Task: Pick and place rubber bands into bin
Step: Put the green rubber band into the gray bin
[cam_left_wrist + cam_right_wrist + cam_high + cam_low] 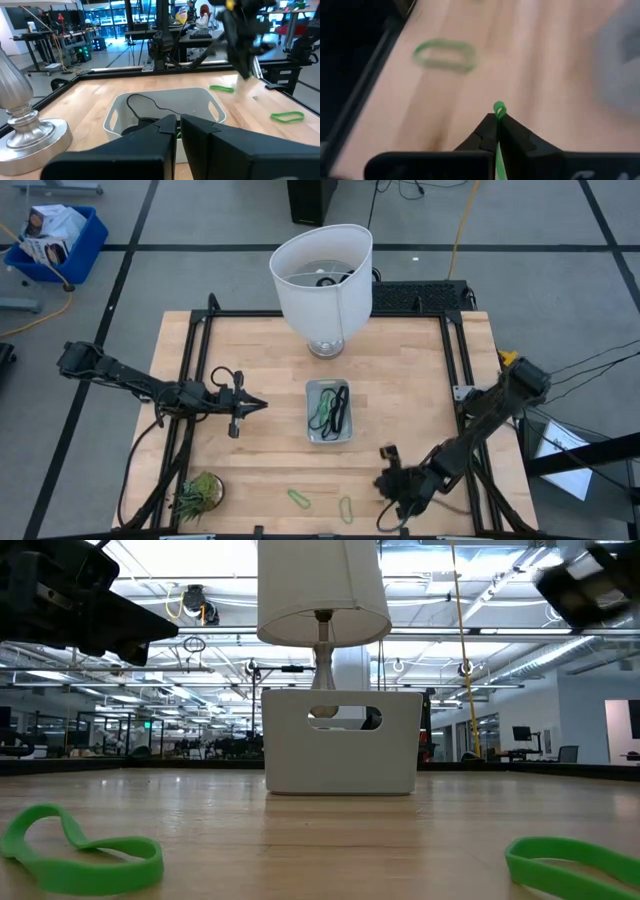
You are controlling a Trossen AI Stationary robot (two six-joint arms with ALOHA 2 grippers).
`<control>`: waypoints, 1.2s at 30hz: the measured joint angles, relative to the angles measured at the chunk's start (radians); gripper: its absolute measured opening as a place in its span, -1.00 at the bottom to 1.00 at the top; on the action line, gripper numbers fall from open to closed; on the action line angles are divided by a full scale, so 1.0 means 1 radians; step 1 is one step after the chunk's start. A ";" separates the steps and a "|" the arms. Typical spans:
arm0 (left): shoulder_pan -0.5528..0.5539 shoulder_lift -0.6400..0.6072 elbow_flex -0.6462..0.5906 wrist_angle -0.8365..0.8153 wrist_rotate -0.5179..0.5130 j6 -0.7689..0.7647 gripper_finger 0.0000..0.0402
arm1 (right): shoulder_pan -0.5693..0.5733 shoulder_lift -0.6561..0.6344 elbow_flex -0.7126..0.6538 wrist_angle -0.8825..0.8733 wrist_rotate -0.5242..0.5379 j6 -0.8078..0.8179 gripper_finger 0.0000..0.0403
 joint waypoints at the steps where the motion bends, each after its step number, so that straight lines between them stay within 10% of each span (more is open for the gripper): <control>1: 0.000 0.000 0.000 -0.001 0.000 0.000 -0.84 | -0.012 -0.039 -0.003 -0.010 0.028 -0.044 -0.98; 17: 0.000 0.000 0.000 -0.026 0.000 0.030 -0.84 | -0.364 -0.751 -0.670 0.610 -0.097 -0.366 -1.00; 26: 0.000 0.000 0.000 -0.037 -0.007 0.051 -0.84 | -0.444 -0.909 -0.951 0.916 -0.095 -0.363 -1.00; 36: 0.001 0.000 0.000 -0.034 -0.019 0.053 -0.84 | -0.533 -0.893 -0.889 0.940 -0.128 -0.390 -1.00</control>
